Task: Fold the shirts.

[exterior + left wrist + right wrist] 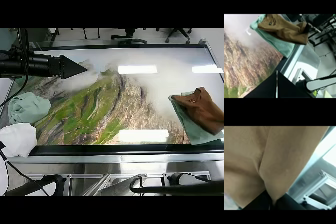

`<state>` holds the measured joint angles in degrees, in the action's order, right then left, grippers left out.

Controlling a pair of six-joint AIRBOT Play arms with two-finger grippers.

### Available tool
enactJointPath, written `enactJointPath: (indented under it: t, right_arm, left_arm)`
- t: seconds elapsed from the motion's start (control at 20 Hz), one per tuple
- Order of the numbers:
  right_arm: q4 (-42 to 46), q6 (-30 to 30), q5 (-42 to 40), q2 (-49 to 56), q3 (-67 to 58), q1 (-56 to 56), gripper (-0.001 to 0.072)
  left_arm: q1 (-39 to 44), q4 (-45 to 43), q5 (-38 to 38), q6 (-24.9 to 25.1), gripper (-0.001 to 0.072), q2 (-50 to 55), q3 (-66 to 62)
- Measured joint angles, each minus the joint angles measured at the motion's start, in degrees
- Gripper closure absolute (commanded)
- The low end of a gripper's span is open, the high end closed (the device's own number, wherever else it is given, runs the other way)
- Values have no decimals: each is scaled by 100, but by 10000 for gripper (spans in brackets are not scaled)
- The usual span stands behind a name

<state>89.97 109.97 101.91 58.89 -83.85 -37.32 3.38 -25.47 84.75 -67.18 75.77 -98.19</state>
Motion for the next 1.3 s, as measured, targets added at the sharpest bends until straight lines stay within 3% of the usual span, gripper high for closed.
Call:
enactJointPath:
  t: [0.05, 0.1, 0.15, 0.2, 0.25, 0.3, 0.4, 0.45, 0.5, 0.8, 1.3]
  right_arm:
    - [83, 0, -111, -31, 348, 0, 62]
    - [140, 0, -249, -42, 654, -2, 31]
    - [177, -9, -400, -26, 914, -2, 44]
    - [212, -81, -461, 0, 1084, 0, 110]
    - [238, -160, -492, 24, 1193, 0, 265]
    - [256, -223, -505, 44, 1231, 0, 372]
    - [111, -350, -529, 66, 1121, 31, 377]
    - [-46, -396, -555, 72, 990, 72, 459]
    - [-232, -461, -590, 74, 824, 146, 693]
    - [-1362, -761, -1589, -481, 708, 1410, 696]
    - [-1700, -691, -3440, -2212, 3528, 4765, 695]
  left_arm:
    - [0, -13, 22, 4, 686, 0, 0]
    - [0, -24, 42, 20, 686, 0, 0]
    - [0, -26, 63, 20, 686, 0, 0]
    - [0, -42, 85, 22, 686, 0, 2]
    - [0, -42, 105, 22, 686, 0, 2]
    - [0, -42, 125, 22, 686, 0, 2]
    - [0, -44, 146, 24, 686, 0, 2]
    - [-2, -42, 149, 24, 687, 0, 2]
    - [-2, -44, 168, 26, 689, 0, 2]
    - [-4, -44, 179, 131, 690, -494, 662]
    - [-4, -739, -476, 275, 689, -2529, 4256]
